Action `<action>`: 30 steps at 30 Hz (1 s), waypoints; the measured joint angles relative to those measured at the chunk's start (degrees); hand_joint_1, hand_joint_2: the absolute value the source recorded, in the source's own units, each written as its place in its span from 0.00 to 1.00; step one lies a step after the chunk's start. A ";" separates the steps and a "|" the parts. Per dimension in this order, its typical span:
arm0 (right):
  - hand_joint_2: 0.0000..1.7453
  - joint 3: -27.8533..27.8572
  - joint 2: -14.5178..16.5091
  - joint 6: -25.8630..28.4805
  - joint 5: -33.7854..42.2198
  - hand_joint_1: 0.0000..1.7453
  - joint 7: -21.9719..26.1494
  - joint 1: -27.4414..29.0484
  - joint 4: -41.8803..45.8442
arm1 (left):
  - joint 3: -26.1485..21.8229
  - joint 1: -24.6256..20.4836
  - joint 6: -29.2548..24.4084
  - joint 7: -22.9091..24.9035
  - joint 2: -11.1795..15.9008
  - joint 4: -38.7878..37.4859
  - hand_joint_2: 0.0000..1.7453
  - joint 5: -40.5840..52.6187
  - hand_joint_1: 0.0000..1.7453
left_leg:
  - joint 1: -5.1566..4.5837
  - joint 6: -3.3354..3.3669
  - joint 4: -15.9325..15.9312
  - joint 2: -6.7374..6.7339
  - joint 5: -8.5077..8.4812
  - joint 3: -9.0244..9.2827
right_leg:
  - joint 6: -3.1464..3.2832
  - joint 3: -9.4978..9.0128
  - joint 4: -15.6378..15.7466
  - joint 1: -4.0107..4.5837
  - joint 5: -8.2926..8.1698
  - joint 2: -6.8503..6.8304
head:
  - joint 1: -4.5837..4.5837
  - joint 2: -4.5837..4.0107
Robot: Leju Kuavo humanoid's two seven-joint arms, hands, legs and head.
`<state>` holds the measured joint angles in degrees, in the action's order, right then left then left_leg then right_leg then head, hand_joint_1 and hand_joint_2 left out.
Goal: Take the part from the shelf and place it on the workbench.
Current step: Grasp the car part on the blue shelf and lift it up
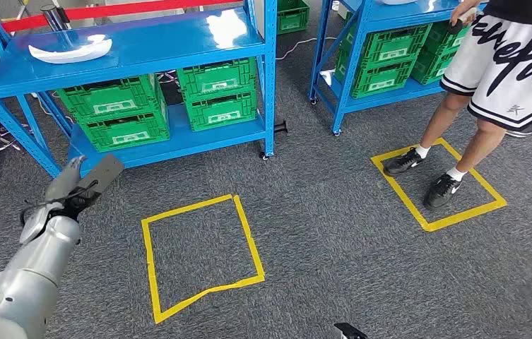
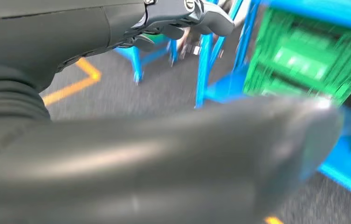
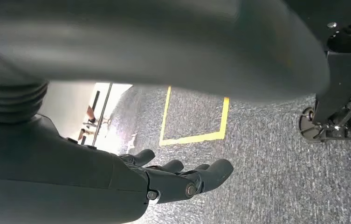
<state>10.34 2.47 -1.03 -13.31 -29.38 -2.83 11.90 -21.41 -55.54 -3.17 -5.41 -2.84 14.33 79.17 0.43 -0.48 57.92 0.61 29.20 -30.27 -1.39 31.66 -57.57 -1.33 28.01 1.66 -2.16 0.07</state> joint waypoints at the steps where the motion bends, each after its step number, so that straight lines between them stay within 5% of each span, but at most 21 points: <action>1: 0.00 0.13 0.00 0.00 0.00 0.00 0.00 -0.01 -0.06 | 0.83 -0.62 0.09 0.34 -0.02 0.00 0.00 0.49 0.00 | 0.00 0.00 0.00 0.00 0.00 -0.01 | 0.00 0.00 0.00 0.00 0.00 0.00 | 0.00 0.00; 12: 0.00 0.98 0.00 -0.06 -0.72 0.00 0.00 -0.11 -0.58 | 14.51 -11.21 1.82 7.50 0.37 0.13 0.00 6.67 0.00 | -0.03 0.00 0.03 0.03 0.00 -0.09 | -0.02 0.05 0.00 -0.02 -0.03 -0.01 | 0.00 0.00; 20: 0.00 0.98 0.00 -0.47 -1.43 0.00 0.00 -0.24 -0.75 | 18.43 -12.68 2.63 9.71 1.43 0.12 0.00 6.90 0.00 | -0.36 0.09 0.23 0.06 0.03 -0.25 | -0.22 0.12 0.03 -0.22 -0.14 -0.01 | 0.00 0.00; 26: 0.00 0.98 0.07 -0.82 -1.49 0.00 0.01 -0.22 -0.79 | 19.47 -12.71 2.65 10.06 2.19 0.19 0.00 6.95 0.00 | -0.58 1.16 -0.06 -0.04 -0.04 -0.60 | -1.10 0.46 -0.43 -0.62 -0.97 0.09 | 0.00 0.00; 28: 0.00 0.98 0.09 -0.80 -1.51 0.00 0.03 -0.25 -0.80 | 19.69 -12.87 2.68 10.29 2.34 0.32 0.00 6.95 0.00 | -0.37 1.84 -0.63 -0.27 -0.02 -0.06 | -1.28 1.73 -2.57 -0.65 -0.77 -0.44 | -0.15 0.00; 30: 0.00 0.98 0.10 -0.78 -1.56 0.00 0.25 -0.29 -0.80 | 19.75 -13.10 2.90 10.58 2.75 0.43 0.00 6.95 0.00 | -0.34 2.22 -0.82 -0.57 0.13 0.34 | -1.18 5.14 -7.98 -0.58 1.28 -1.04 | -0.34 0.00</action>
<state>11.32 2.57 -1.80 -14.87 -29.13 -3.12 11.10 -1.66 -68.64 -0.27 5.17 -0.09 14.75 86.12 0.09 1.74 57.11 0.05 29.33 -29.93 -2.57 36.81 -65.55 -1.91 29.29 0.63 -2.50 0.07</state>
